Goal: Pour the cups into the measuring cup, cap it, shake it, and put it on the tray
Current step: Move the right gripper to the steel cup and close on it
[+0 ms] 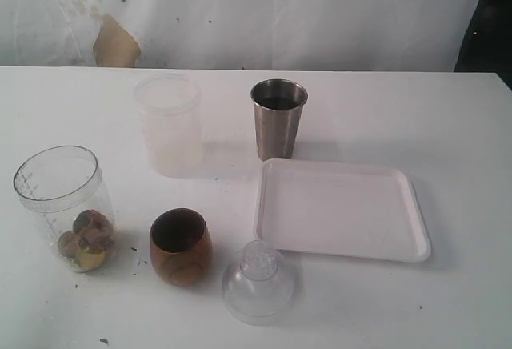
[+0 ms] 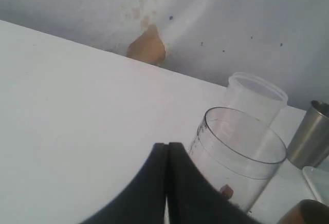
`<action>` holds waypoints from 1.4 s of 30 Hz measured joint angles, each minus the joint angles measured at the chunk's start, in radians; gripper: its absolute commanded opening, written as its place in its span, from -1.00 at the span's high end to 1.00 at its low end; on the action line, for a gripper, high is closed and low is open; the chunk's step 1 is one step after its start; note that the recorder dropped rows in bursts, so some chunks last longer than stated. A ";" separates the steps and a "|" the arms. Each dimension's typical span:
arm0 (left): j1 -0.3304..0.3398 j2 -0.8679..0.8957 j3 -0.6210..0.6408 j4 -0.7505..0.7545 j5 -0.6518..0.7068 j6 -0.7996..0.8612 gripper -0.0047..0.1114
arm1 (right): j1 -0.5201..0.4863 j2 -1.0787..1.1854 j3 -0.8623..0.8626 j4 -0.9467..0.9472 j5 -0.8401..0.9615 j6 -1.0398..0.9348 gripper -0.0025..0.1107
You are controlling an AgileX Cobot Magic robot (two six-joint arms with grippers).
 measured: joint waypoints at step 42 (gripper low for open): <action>0.003 0.000 -0.021 -0.282 0.311 -0.025 0.92 | 0.055 1.815 -0.568 -0.877 -0.851 0.022 -0.74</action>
